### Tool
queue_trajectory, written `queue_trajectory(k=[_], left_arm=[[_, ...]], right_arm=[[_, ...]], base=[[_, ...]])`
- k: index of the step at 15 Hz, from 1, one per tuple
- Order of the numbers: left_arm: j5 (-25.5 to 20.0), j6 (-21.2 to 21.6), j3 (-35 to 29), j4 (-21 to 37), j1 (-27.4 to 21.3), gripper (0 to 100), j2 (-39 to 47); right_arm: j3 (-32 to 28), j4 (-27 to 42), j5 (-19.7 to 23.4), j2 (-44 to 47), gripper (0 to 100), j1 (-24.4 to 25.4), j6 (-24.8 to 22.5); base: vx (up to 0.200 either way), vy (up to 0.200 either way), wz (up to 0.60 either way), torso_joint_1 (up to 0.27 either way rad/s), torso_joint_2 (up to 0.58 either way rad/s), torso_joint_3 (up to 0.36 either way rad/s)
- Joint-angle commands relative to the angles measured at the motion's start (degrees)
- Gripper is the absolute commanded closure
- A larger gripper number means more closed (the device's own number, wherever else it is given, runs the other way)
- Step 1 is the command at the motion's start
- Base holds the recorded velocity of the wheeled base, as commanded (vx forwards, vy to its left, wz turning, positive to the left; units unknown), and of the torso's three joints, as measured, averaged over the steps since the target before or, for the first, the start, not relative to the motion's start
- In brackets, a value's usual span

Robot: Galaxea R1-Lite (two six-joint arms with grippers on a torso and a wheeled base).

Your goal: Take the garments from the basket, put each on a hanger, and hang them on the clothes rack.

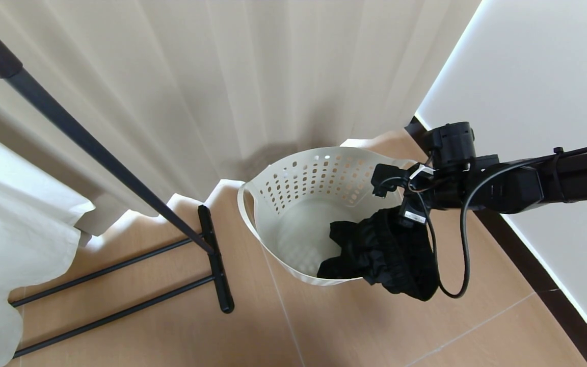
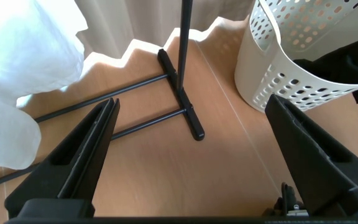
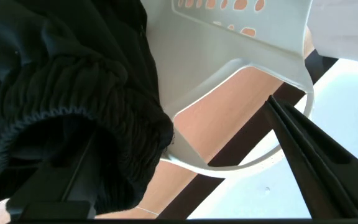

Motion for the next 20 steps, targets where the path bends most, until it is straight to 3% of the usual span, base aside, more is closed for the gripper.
queue_trajectory(k=[1, 9, 10, 17, 20], left_arm=[[-0.01, -0.02, 0.00, -0.02, -0.02, 0, 0.00], [-0.01, -0.11, 0.00, -0.02, -0.02, 0, 0.00], [-0.01, -0.11, 0.00, -0.02, -0.02, 0, 0.00], [-0.01, -0.02, 0.00, -0.02, 0.07, 0, 0.00], [0.16, -0.11, 0.00, -0.10, -0.02, 0, 0.00]], right_arm=[[-1.05, -0.01, -0.25, 1.27, 0, 0.02, -0.12], [-2.72, -0.01, -1.57, 2.50, 0, 0.20, -0.03], [-2.63, -0.01, -1.48, 2.42, 100, 0.82, -0.03], [-0.43, -0.01, -1.04, -0.13, 100, 1.78, 0.76], [4.14, -0.10, 1.86, -8.48, 100, 3.45, 7.27]], base=[[0.000, 0.000, 0.00, 0.000, 0.00, 0.000], [0.000, 0.000, 0.00, 0.000, 0.00, 0.000], [0.000, 0.000, 0.00, 0.000, 0.00, 0.000], [0.000, 0.000, 0.00, 0.000, 0.00, 0.000], [0.000, 0.000, 0.00, 0.000, 0.00, 0.000]])
